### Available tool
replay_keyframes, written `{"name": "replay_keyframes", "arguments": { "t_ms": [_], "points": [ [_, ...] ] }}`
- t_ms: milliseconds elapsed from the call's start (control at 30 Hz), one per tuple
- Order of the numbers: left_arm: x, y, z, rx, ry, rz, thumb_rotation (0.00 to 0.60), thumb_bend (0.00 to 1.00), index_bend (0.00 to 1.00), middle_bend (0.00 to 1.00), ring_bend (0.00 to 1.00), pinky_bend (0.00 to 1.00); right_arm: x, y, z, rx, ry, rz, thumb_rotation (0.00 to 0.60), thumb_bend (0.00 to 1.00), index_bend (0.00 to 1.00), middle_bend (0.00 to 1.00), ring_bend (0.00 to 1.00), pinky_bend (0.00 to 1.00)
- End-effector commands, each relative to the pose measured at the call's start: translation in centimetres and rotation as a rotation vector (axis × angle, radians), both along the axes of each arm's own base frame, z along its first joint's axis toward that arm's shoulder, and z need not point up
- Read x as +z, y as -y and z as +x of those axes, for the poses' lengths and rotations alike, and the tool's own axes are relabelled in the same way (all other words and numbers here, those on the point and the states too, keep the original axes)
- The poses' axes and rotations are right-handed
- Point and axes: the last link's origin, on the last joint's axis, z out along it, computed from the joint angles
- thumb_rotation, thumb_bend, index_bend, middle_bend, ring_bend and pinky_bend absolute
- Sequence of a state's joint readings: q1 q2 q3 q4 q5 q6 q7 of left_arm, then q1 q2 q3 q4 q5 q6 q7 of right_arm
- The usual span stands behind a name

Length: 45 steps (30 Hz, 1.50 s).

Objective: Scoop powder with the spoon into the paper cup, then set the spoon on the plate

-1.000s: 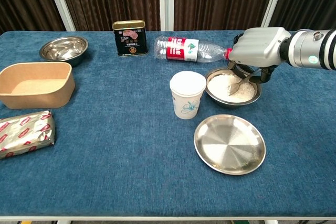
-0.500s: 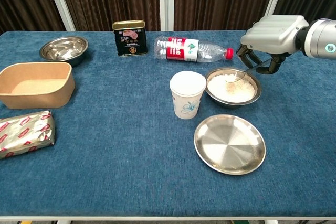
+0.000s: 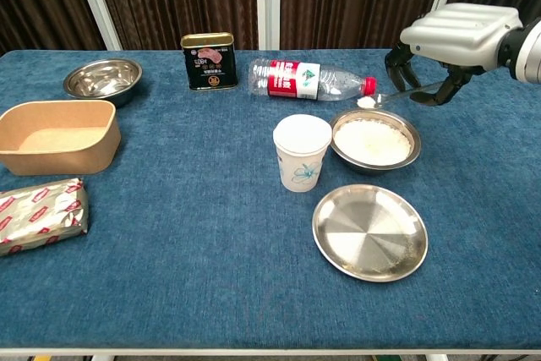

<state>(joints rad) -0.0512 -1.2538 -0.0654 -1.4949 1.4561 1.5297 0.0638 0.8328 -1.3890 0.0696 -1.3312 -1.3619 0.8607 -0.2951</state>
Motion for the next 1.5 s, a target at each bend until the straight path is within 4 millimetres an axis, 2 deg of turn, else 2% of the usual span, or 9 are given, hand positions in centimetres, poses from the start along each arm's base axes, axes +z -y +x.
{"name": "replay_keyframes", "arguments": {
  "t_ms": [33,233,367,567,733,900,1133,1500],
  "points": [
    [0.0,0.0,0.0,0.0,0.0,-0.001,0.6,0.0,0.11,0.08,0.01,0.02,0.5,-0.3,1.2,0.032,0.027,0.01,0.6,0.33,0.62,0.57,0.27,0.15],
    [0.0,0.1,0.1,0.001,-0.001,0.001,0.6,0.0,0.11,0.08,0.01,0.02,-0.1,-0.8,4.3,0.112,0.017,0.066,0.6,0.33,0.62,0.57,0.27,0.14],
    [0.0,0.2,-0.1,0.009,0.003,0.005,0.6,0.0,0.11,0.08,0.01,0.02,-1.3,-0.8,5.9,0.165,-0.035,0.103,0.6,0.33,0.62,0.57,0.27,0.14],
    [-0.2,0.9,-0.6,0.021,0.011,0.007,0.6,0.0,0.11,0.08,0.01,0.02,-3.2,-0.7,7.9,0.293,-0.19,0.12,0.6,0.33,0.62,0.57,0.27,0.14],
    [-0.2,1.0,-0.7,0.021,0.018,0.009,0.6,0.0,0.11,0.08,0.01,0.02,-3.7,-0.6,9.6,0.448,-0.343,0.093,0.6,0.33,0.62,0.57,0.27,0.11],
    [-0.2,1.1,-1.1,0.035,0.025,0.014,0.6,0.0,0.11,0.08,0.01,0.02,-3.7,-1.1,11.4,0.673,-0.505,0.019,0.6,0.33,0.62,0.57,0.27,0.09],
    [-0.2,1.1,-1.1,0.034,0.03,0.015,0.6,0.0,0.11,0.08,0.01,0.02,-4.1,-2.2,12.5,0.898,-0.672,-0.042,0.6,0.33,0.62,0.57,0.26,0.04],
    [-0.2,1.2,-1.3,0.038,0.034,0.021,0.6,0.0,0.11,0.08,0.01,0.02,-4.0,-2.7,13.1,0.997,-0.781,-0.106,0.6,0.33,0.64,0.57,0.26,0.0]
  ]
}}
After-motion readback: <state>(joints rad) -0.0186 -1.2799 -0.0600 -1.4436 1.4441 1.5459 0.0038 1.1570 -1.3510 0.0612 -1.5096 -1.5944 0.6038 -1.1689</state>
